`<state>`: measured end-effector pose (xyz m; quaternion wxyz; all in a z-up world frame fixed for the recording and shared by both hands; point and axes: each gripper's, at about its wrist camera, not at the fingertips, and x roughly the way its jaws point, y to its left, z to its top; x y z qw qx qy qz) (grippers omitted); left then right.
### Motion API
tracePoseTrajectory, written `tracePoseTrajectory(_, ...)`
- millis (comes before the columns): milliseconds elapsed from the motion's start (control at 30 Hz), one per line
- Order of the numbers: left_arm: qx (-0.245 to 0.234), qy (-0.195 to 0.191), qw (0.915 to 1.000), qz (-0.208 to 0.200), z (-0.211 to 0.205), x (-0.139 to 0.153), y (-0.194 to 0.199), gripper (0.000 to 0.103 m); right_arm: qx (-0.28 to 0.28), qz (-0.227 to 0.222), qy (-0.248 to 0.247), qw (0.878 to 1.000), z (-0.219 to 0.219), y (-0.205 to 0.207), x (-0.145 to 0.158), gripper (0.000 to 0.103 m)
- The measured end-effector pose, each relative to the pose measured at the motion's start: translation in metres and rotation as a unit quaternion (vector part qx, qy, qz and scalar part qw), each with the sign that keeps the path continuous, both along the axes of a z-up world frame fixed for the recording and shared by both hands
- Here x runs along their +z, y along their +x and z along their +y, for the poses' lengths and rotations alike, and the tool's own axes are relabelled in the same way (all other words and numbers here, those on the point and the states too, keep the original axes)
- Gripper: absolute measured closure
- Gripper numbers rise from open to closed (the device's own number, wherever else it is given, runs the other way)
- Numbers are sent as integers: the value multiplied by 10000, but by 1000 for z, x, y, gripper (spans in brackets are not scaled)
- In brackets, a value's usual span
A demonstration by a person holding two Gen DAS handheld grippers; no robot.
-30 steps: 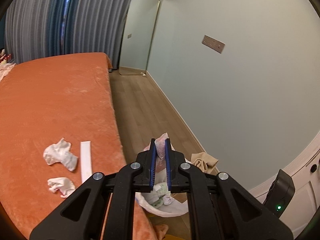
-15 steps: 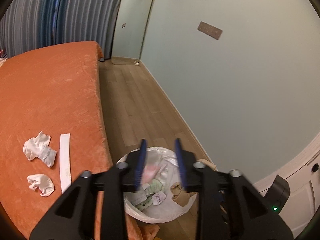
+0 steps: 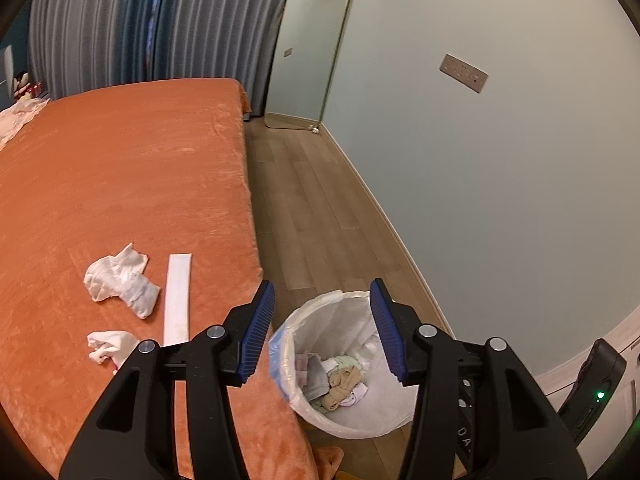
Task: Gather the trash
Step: 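Move both tools back over the white socks on the bed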
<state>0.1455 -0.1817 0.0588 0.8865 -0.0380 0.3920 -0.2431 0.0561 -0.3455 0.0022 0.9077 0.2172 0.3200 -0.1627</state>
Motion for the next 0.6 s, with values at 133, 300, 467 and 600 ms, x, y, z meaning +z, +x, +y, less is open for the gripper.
tracePoseTrajectory(133,221,0,9997,43,24,-2,0,56,171,-8,-48,9998,19,4,4,55)
tracePoseTrajectory(300,468,15,9988,108,53,-7,0,56,407,3,-114,9991,44,8,7,54)
tracePoseTrajectory(467,747,51,9970,175,83,-13,3,56,645,26,-162,9978,71,12,10,54)
tracePoseTrajectory(600,1002,46,9946,271,108,-20,6,56,838,47,-201,9963,91,16,12,54)
